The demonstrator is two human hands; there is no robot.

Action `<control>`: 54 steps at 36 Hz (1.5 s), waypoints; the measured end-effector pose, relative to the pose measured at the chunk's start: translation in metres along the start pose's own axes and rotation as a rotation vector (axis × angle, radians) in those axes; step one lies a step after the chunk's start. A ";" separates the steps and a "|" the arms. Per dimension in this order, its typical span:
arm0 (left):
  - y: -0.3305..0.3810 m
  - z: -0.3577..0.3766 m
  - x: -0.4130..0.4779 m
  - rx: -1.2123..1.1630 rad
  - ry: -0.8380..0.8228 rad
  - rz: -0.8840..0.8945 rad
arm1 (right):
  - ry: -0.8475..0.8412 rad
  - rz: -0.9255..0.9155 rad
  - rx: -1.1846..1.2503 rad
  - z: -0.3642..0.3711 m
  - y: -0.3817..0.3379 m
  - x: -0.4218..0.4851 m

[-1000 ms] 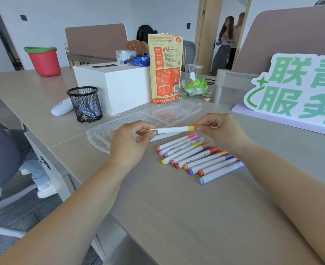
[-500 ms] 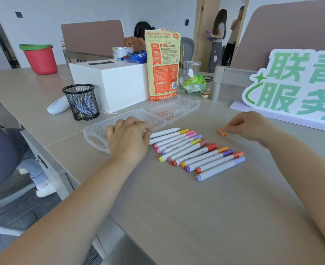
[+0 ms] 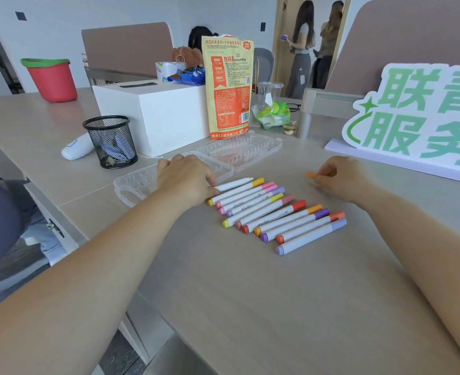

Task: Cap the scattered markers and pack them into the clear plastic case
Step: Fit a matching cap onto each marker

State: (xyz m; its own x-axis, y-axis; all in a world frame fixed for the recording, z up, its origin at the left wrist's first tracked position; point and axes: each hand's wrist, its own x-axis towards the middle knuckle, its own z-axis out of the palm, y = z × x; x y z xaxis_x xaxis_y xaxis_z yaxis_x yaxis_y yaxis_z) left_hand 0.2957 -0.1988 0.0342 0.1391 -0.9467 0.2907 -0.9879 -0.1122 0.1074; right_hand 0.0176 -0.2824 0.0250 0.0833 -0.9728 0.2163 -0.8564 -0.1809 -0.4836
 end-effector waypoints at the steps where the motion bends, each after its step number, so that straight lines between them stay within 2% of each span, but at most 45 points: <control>1: 0.001 0.001 0.001 0.003 -0.001 0.000 | 0.012 -0.008 0.010 0.000 -0.001 0.000; 6: 0.004 0.005 0.002 -0.033 0.051 0.022 | 0.036 -0.052 0.146 -0.001 -0.006 -0.003; 13: 0.008 0.016 -0.012 -0.469 0.327 0.016 | 0.041 -0.121 0.381 -0.001 -0.015 -0.006; 19: 0.012 0.020 -0.023 -0.584 0.449 0.070 | 0.028 -0.188 0.434 -0.001 -0.026 -0.013; 28: 0.005 0.023 -0.024 -0.598 0.430 0.103 | 0.007 -0.426 0.310 0.001 -0.040 -0.020; 36: 0.005 0.023 -0.024 -0.586 0.423 0.130 | 0.010 -0.403 0.439 -0.003 -0.050 -0.024; 47: 0.009 0.021 -0.027 -0.604 0.420 0.171 | -0.036 -0.432 0.436 0.001 -0.055 -0.027; 54: 0.008 0.018 -0.027 -0.778 0.354 0.154 | -0.064 -0.430 0.487 0.004 -0.057 -0.032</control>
State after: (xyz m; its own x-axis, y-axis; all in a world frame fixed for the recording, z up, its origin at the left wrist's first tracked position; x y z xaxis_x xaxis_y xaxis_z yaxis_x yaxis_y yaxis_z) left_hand 0.2827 -0.1790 0.0102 0.1491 -0.7699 0.6205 -0.6877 0.3702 0.6245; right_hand 0.0655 -0.2420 0.0426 0.4101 -0.8029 0.4327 -0.4124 -0.5864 -0.6972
